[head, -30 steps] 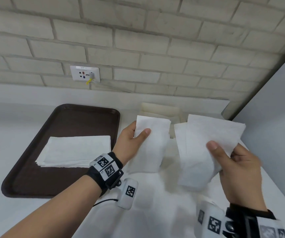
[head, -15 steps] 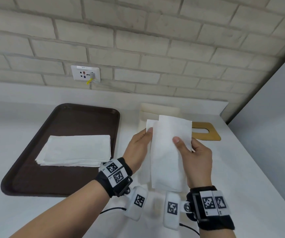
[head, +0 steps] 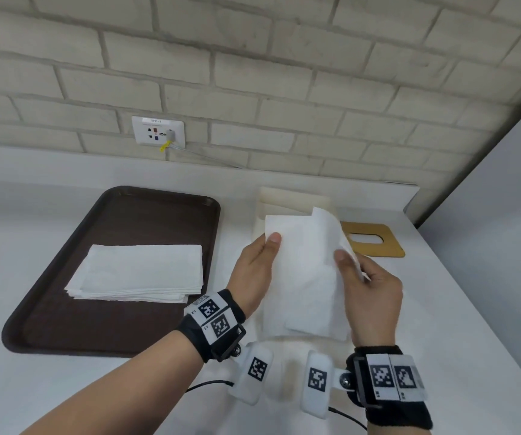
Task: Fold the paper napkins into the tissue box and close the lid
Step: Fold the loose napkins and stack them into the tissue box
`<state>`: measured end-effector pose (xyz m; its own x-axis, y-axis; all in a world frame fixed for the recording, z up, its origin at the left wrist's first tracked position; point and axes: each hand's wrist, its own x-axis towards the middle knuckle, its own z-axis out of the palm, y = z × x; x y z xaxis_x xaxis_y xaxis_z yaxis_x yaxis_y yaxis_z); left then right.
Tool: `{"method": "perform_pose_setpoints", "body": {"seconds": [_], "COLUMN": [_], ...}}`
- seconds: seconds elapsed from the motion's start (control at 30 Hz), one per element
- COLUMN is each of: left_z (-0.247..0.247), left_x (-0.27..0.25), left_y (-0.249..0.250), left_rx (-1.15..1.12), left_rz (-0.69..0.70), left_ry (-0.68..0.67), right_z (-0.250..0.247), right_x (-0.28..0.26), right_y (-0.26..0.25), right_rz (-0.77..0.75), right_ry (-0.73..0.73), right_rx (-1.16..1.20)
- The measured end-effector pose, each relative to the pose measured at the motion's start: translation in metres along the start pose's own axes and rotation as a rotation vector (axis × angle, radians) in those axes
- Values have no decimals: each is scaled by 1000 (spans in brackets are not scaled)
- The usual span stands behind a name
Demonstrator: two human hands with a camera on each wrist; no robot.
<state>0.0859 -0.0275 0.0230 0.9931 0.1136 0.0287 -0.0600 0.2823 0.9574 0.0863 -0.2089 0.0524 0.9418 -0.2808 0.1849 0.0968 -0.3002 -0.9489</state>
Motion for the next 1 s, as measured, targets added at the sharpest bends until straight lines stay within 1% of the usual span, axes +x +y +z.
{"method": "perform_pose_setpoints", "body": {"seconds": [0.07, 0.1, 0.13, 0.17, 0.23, 0.27, 0.3, 0.33, 0.4, 0.57, 0.63, 0.7, 0.8, 0.87, 0.93, 0.97, 1.0], "left_z": [-5, -8, -10, -11, -10, -7, -4, 0, 7, 26, 32, 36, 40, 43, 44, 45, 45], "left_x": [3, 5, 6, 7, 6, 4, 3, 1, -4, -18, -21, -22, -20, -18, -16, -15, -15], "left_y": [0, 0, 0, 0, 2, 4, 5, 7, 10, 18, 12, 2, -11, -10, -8, -6, -6], "left_rx": [26, 27, 21, 12, 23, 36, 43, 41, 39, -53, -23, 57, 163, 192, 193, 187, 183], "left_rz": [1, -9, -19, -28, -40, -48, -57, -70, -100, -185, -170, -115, -50, -20, 7, 21, 29], "left_ry": [24, 28, 23, 16, -13, -30, -39, -43, -55, -116, -127, -86, 2, 48, 89, 102, 118], "right_z": [-19, -28, -34, -37, -35, -30, -23, -15, -2, 4, 1, -6, -35, -68, -105, -120, -131], "right_x": [-4, -9, -15, -21, -27, -28, -27, -25, -20, -10, -8, -6, 7, 28, 59, 75, 88], "right_y": [-12, -21, -30, -37, -41, -40, -35, -29, -15, 10, 18, 26, 44, 64, 94, 110, 125], "right_rz": [-41, -59, -53, -31, 60, 102, 128, 124, 86, 12, -5, 19, 122, 178, 211, 241, 289], "right_ry": [50, 42, 2, -69, -214, -257, -268, -265, -245, -183, -181, -209, -250, -233, -176, -169, -192], "right_rx": [25, 64, 121, 206, 380, 418, 376, 279, 121, 11, -31, -56, -65, -160, -382, -521, -654]}}
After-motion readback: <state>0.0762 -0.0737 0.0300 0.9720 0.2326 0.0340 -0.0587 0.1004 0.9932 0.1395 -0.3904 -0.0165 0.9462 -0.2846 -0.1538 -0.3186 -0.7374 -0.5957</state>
